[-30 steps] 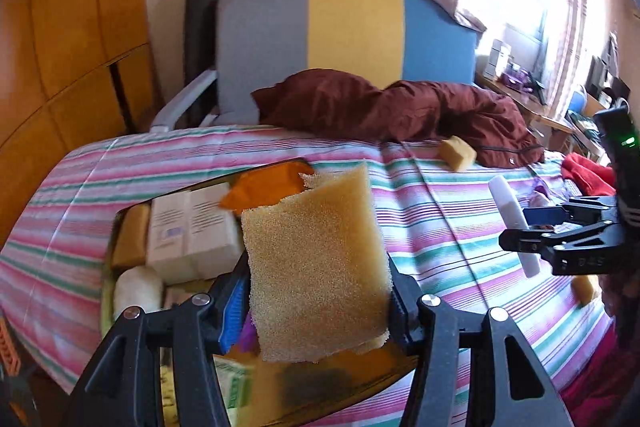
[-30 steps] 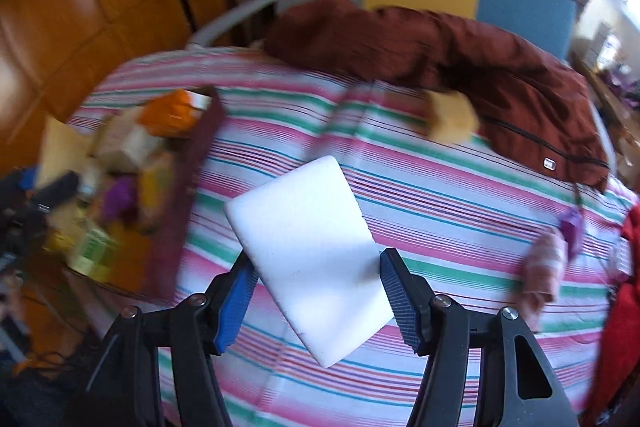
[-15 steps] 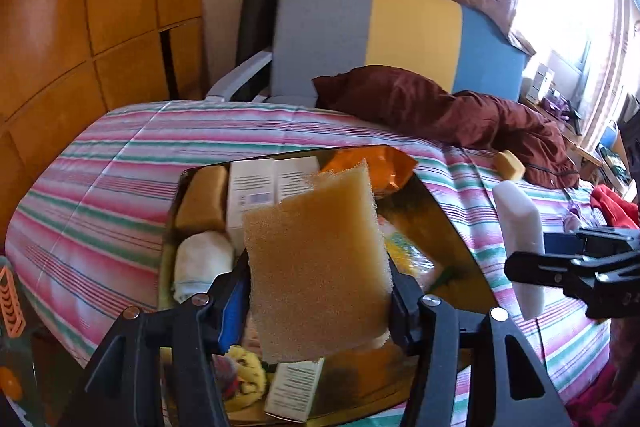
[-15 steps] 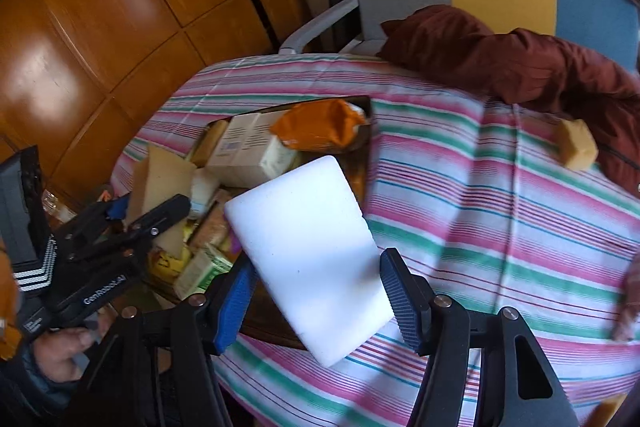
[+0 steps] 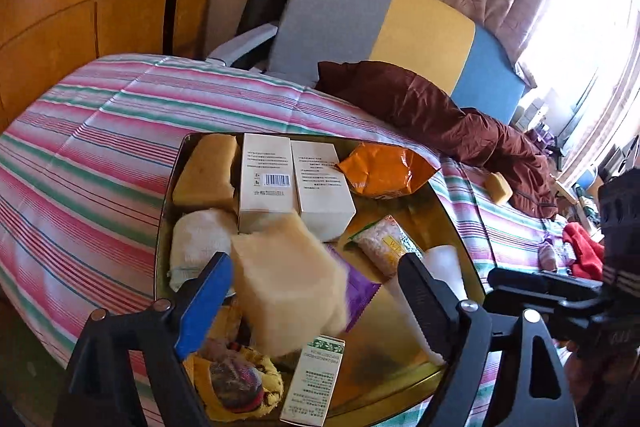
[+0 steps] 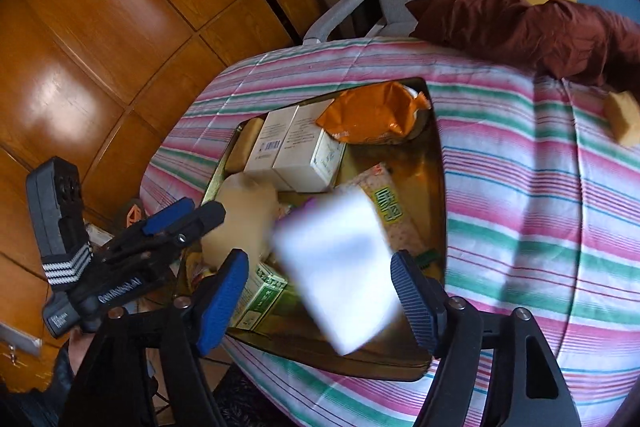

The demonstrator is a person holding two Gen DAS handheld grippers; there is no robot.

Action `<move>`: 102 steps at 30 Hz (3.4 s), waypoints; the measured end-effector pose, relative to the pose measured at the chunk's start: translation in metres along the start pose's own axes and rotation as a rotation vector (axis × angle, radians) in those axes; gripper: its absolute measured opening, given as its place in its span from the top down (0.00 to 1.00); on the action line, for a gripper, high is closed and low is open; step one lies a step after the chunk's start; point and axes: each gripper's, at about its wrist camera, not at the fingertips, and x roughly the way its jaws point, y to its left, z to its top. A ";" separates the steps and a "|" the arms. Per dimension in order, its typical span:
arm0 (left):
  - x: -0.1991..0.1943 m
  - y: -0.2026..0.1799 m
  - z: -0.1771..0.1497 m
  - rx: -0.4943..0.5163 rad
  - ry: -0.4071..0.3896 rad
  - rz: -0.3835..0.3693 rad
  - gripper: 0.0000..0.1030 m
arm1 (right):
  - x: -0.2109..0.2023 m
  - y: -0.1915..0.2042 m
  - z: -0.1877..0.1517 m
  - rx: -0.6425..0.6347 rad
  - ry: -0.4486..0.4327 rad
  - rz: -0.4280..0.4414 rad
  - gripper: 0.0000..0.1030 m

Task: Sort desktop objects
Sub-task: 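Place the yellow sponge and white block into the gold tray with both grippers, then grasp a second yellow sponge on the bedspread with the right gripper, then grasp the pink sock with the left gripper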

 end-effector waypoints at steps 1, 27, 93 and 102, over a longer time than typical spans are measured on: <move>-0.002 0.003 0.000 -0.014 -0.011 0.004 0.16 | 0.001 0.002 0.000 -0.002 0.000 -0.003 0.23; -0.013 -0.048 -0.012 0.095 -0.014 -0.052 0.18 | -0.053 -0.072 -0.036 0.123 -0.024 -0.208 0.17; 0.159 -0.384 -0.035 0.510 0.424 -0.424 0.33 | -0.239 -0.326 -0.128 0.427 0.212 -0.615 0.49; 0.206 -0.453 -0.038 0.504 0.488 -0.506 0.33 | -0.237 -0.316 -0.130 0.438 0.206 -0.603 0.47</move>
